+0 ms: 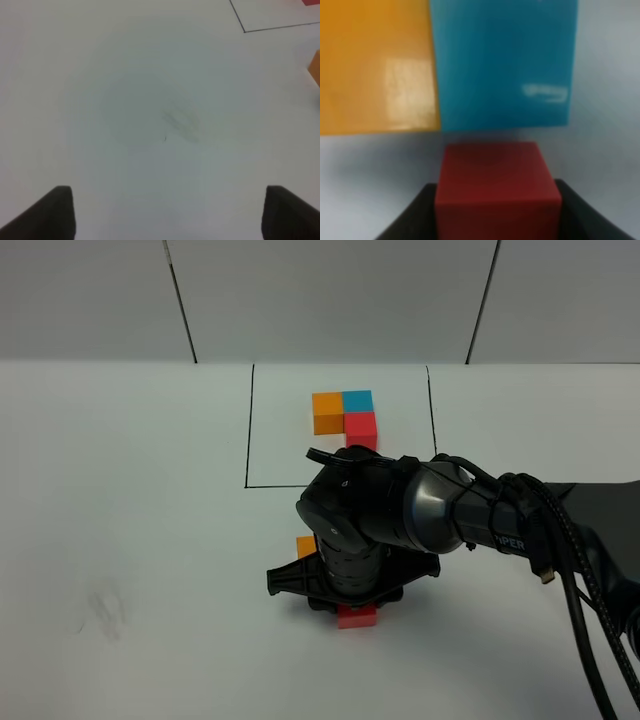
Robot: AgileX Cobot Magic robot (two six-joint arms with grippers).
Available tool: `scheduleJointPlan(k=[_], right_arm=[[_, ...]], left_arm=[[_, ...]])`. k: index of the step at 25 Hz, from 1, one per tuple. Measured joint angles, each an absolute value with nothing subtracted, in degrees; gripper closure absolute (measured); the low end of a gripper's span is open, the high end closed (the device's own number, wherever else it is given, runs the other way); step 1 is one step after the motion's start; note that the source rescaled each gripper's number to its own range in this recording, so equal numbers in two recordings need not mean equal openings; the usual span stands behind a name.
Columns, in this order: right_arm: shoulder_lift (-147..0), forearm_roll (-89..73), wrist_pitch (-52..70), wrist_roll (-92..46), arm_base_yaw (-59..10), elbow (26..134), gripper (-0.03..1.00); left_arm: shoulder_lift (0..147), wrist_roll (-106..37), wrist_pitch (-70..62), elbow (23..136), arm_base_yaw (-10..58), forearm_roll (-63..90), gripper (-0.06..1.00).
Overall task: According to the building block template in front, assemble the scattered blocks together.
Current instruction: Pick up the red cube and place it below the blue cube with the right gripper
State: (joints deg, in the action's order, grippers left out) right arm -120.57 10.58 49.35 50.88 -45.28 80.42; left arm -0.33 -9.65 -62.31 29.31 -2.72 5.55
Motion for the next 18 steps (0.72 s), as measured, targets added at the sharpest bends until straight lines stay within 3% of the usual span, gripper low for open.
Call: scheduleJointPlan(k=[18], right_arm=[[-120.6, 14.4, 47.6, 53.4, -45.3, 80.4, 0.95]], left_arm=[[-0.3, -9.7, -62.3, 29.3, -2.7, 5.6, 0.29]])
